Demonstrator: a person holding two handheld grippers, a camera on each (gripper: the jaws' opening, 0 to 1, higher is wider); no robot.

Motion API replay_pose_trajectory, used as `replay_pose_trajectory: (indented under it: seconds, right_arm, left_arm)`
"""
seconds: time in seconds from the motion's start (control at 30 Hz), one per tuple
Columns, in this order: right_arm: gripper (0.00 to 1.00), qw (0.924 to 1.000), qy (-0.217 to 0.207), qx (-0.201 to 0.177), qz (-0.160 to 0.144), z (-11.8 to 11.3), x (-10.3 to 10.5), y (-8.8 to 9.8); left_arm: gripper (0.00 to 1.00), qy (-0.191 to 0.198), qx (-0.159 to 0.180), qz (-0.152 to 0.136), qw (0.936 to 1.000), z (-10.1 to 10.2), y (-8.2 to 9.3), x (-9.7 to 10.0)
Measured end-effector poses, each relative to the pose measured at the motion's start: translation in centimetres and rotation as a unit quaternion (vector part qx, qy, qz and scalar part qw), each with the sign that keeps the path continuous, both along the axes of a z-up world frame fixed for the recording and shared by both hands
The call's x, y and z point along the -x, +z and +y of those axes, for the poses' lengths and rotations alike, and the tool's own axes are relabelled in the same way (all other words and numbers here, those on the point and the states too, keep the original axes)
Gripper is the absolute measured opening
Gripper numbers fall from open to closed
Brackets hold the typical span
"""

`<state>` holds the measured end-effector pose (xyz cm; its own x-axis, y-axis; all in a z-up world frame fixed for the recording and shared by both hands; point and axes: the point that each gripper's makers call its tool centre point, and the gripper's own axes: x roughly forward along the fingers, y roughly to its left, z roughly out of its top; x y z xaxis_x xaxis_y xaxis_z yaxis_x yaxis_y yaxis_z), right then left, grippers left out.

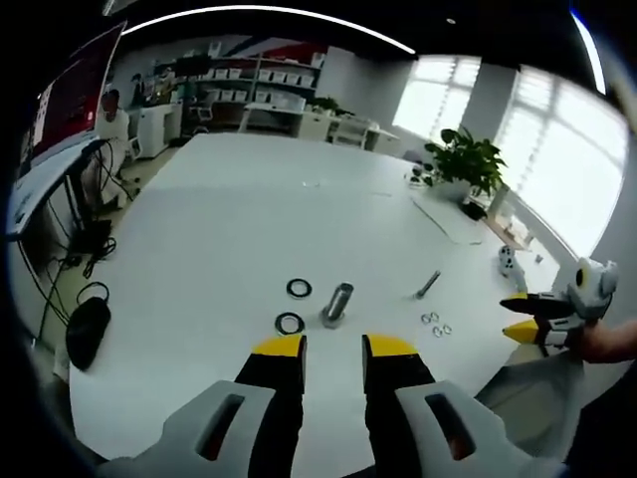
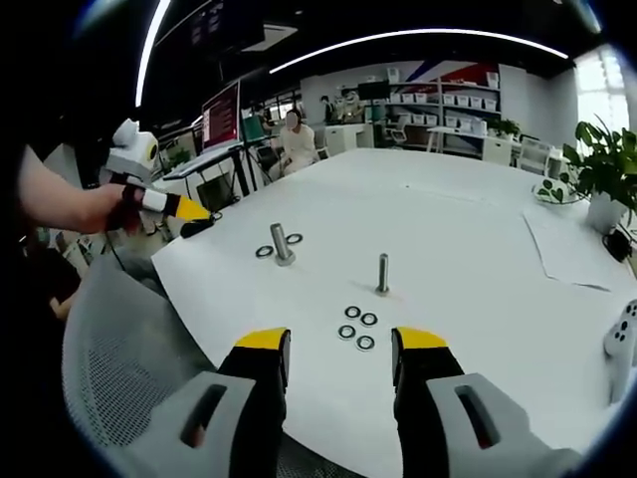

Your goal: Place the washer onto the threaded stud by aligning its center hole with the stud, sliding it down to the base, and recovering from edge contact or off-axis alignment until the washer reaches the visible bottom stop.

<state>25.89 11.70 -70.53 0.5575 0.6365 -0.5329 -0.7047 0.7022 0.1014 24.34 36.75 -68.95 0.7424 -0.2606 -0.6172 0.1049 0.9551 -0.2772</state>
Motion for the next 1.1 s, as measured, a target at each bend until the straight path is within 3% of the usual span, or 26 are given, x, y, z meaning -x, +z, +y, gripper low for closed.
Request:
replay_pose_trajectory:
  seconds: [0.07, 0.43, 0.57, 1.1]
  right_arm:
    - [0.44, 1.0000, -0.001, -0.002, -0.001, 0.0, 0.0, 0.1]
    - [0.43, 1.0000, 0.001, 0.001, -0.004, 0.1, 0.0, -0.1]
    - [0.43, 1.0000, -0.001, -0.001, -0.004, 0.1, -0.1, -0.1]
    - [0.43, 0.9999, 0.001, 0.004, -0.010, 0.2, 0.0, -0.2]
  left_arm:
    - [0.20, -0.006, 0.010, 0.021, 0.9997, -0.3, -0.7, 0.1]
    - [0.21, -0.026, -0.033, 0.060, 0.9973, 0.5, -2.2, -1.2]
    - [0.21, -0.032, -0.024, 0.072, 0.9966, 0.5, -2.5, -1.9]
    - [0.22, -0.071, -0.064, 0.141, 0.9855, 1.1, -5.1, -3.9]
